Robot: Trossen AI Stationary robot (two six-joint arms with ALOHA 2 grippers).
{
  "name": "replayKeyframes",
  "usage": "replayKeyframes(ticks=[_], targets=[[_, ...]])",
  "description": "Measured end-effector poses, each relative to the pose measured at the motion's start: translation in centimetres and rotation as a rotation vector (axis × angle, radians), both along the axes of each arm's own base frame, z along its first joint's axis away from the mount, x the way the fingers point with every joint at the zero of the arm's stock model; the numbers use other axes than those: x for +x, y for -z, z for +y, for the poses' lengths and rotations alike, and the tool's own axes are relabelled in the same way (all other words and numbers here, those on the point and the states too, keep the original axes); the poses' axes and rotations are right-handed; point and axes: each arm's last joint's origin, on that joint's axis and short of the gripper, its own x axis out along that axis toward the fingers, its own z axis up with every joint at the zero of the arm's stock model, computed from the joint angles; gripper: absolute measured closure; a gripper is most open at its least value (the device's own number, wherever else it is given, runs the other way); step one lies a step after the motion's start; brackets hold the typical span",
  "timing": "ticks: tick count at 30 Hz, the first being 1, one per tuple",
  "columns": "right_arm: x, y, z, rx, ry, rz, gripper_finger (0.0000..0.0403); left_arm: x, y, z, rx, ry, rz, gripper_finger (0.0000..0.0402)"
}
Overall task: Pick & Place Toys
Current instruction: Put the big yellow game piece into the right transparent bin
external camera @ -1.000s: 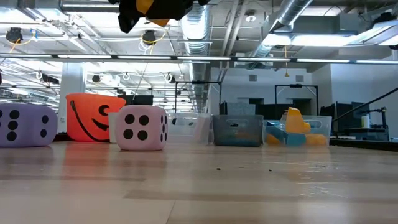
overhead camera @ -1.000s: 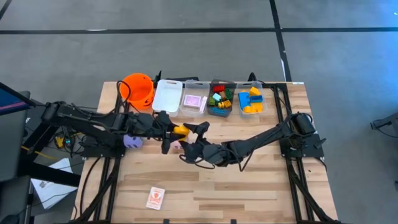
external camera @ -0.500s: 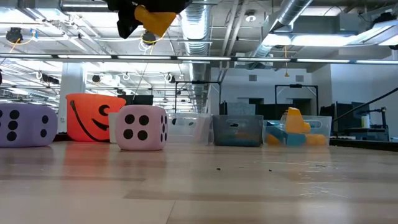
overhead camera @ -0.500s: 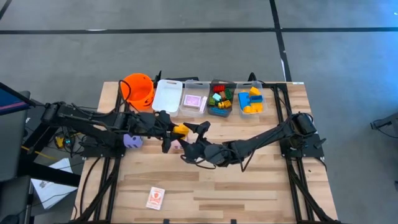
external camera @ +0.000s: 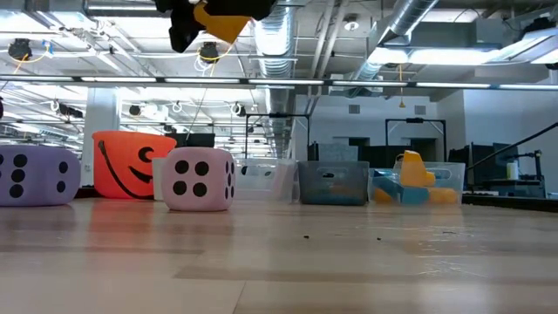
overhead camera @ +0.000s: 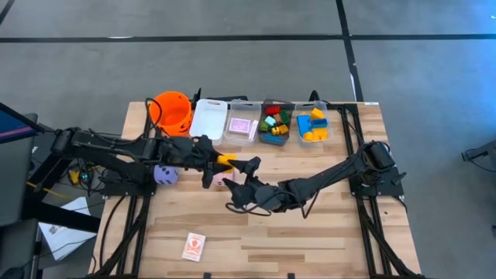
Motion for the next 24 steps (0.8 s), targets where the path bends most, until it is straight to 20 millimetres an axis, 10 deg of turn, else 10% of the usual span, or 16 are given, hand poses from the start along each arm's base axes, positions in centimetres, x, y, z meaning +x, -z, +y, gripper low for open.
replayKeyframes(ticks=[24], targets=[[0.3,0.0,-1.2,0.003,0.077,-0.017,0.0042,0.1,-0.5,-0.2,-0.04,0.054,-0.046,0.0271]])
